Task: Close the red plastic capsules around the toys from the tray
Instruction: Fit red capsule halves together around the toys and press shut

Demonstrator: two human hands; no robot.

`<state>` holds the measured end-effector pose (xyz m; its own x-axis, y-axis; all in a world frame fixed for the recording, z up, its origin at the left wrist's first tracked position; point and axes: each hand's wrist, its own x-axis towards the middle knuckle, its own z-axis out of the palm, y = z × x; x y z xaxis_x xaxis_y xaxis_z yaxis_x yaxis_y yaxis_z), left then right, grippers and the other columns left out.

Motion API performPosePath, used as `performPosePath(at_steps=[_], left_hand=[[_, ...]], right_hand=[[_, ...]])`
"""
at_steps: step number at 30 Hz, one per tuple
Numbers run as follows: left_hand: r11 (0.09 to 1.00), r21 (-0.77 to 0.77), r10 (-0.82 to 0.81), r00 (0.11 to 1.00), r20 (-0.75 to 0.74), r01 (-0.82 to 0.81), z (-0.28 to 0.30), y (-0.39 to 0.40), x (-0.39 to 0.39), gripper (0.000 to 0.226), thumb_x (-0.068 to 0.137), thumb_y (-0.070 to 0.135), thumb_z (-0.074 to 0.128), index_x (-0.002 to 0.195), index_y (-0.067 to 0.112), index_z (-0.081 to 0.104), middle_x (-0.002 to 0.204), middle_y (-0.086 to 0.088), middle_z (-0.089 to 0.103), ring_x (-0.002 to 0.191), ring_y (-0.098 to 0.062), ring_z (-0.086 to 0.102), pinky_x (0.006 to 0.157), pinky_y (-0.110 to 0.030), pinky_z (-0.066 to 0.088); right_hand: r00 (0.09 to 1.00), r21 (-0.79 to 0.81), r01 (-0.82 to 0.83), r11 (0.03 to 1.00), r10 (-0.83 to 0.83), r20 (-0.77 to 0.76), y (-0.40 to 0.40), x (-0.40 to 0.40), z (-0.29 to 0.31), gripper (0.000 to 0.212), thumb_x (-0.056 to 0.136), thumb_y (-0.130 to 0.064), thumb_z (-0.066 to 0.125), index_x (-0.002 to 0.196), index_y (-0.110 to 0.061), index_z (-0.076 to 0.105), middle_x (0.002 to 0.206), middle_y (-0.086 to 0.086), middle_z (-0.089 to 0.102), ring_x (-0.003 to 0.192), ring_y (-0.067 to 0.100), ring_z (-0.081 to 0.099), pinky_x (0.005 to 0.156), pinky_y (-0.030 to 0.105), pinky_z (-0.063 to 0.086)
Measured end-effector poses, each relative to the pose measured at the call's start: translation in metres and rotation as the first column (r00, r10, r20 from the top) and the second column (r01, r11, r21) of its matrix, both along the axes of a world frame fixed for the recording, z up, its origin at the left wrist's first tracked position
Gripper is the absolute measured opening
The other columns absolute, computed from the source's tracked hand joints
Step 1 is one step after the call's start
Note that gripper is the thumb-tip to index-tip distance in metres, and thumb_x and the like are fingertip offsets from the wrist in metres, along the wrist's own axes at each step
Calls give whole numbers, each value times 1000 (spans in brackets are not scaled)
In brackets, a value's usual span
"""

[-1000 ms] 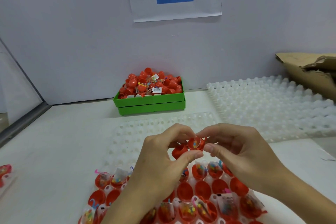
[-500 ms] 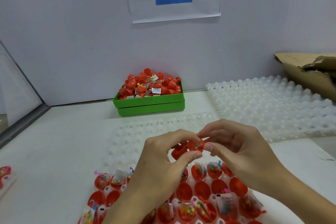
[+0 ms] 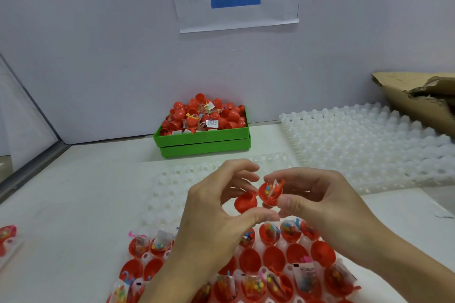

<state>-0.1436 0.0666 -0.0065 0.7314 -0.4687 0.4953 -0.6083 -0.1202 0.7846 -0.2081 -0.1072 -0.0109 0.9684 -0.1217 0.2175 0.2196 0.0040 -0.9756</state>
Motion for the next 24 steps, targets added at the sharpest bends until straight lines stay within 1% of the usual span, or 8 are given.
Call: performPosePath(at_steps=[3, 5, 8, 11, 15, 18, 20, 24], left_hand=[[999, 40, -25, 996, -83, 28, 0, 1, 2, 52, 63, 28, 89, 104, 42, 63, 94, 12, 70, 92, -11, 69, 80, -18, 55], [998, -21, -64, 982, -178, 61, 0, 1, 3, 45, 67, 16, 88, 99, 37, 66, 89, 6, 72, 89, -11, 70, 75, -20, 57], [986, -144, -116, 961, -253, 81, 3, 1, 5, 41, 62, 14, 84, 98, 24, 68, 86, -1, 74, 85, -14, 71, 71, -20, 56], [977, -199, -128, 961, -244, 79, 3, 0, 6, 44, 60, 12, 83, 101, 15, 65, 84, -3, 75, 81, -14, 71, 69, -18, 55], [965, -250, -129, 971, -200, 77, 2, -1, 5, 40, 59, 10, 82, 96, 12, 67, 86, -5, 74, 83, -15, 71, 70, -20, 56], [962, -257, -138, 975, -175, 90, 1, -2, 4, 36, 61, 10, 80, 96, 17, 71, 91, -3, 76, 87, -16, 72, 75, -21, 57], [970, -224, -127, 980, -155, 90, 0, -2, 2, 36, 65, 12, 79, 99, 23, 73, 93, 1, 76, 91, -16, 72, 77, -22, 57], [984, -155, -108, 987, -120, 89, 0, -4, -2, 36, 71, 20, 76, 105, 32, 73, 96, 7, 75, 95, -16, 71, 80, -23, 58]], right_hand=[[999, 21, 34, 999, -34, 28, -1, 1, 0, 24, 71, -19, 74, 95, -21, 78, 90, 7, 77, 77, 19, 75, 63, 19, 55], [998, 36, 53, 998, -55, 36, -2, 2, 0, 24, 70, -22, 74, 94, -21, 78, 91, 7, 77, 78, 22, 75, 64, 20, 55], [997, 39, 48, 998, -50, 65, -2, 1, 1, 26, 71, -23, 73, 97, -25, 74, 90, 10, 77, 78, 25, 75, 65, 22, 56], [991, 10, 58, 998, -58, 121, -1, 0, 2, 24, 75, -17, 71, 97, -27, 67, 86, 12, 76, 77, 30, 75, 65, 25, 57], [980, -54, 80, 995, -68, 186, 0, -1, 3, 20, 79, -9, 68, 94, -22, 71, 83, 10, 75, 73, 27, 73, 64, 25, 57], [977, -111, 84, 990, -60, 202, 1, -2, 4, 23, 80, -5, 68, 94, -22, 73, 86, 11, 75, 74, 26, 73, 65, 26, 58], [977, -145, 89, 985, -58, 207, 1, -2, 3, 30, 82, 1, 68, 95, -25, 72, 85, 9, 75, 74, 24, 73, 66, 26, 57], [976, -135, 108, 985, -79, 203, 0, -2, 2, 47, 81, 12, 69, 99, -31, 63, 82, 14, 74, 68, 20, 71, 66, 24, 56]])
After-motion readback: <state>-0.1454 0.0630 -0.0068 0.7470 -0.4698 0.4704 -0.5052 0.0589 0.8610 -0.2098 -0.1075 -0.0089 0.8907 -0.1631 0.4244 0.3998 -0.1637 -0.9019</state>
